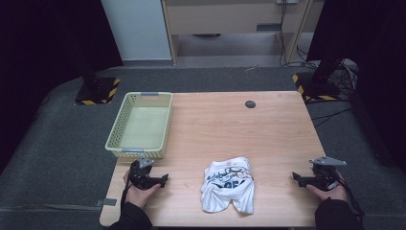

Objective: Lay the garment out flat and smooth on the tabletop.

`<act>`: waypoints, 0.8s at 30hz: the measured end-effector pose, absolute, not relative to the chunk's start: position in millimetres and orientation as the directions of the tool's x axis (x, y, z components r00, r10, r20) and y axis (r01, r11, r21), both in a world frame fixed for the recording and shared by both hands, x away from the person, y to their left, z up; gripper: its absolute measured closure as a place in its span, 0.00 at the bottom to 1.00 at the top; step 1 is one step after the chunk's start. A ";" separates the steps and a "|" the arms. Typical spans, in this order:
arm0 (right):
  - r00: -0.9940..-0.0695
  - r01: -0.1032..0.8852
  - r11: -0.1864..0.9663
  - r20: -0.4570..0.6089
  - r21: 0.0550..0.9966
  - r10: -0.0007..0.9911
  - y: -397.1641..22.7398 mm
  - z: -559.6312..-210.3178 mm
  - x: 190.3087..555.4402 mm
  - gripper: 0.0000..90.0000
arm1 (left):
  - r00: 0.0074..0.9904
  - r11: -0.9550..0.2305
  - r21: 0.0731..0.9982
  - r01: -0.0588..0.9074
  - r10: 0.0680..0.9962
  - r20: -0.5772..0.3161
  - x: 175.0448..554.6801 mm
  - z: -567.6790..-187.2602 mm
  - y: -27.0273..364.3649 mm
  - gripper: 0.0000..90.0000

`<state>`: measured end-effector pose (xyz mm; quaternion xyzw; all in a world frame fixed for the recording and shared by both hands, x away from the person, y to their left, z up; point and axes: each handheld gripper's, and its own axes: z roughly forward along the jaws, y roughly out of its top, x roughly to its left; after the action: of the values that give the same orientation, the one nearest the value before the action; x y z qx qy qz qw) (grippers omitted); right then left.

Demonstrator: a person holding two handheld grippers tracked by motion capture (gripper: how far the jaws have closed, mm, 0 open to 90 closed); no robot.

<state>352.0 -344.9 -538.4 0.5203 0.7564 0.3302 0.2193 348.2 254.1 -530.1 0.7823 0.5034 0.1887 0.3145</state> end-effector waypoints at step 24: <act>-0.370 0.596 0.146 0.108 0.790 0.923 -334.8 -504.4 342.8 0.12 | 0.417 -0.204 0.748 0.632 0.903 -0.106 333.3 -498.9 251.7 0.10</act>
<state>342.8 -334.8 -504.4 0.5214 0.7281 0.3937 0.2076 333.3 251.7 -498.9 0.7543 0.5085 0.1813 0.3736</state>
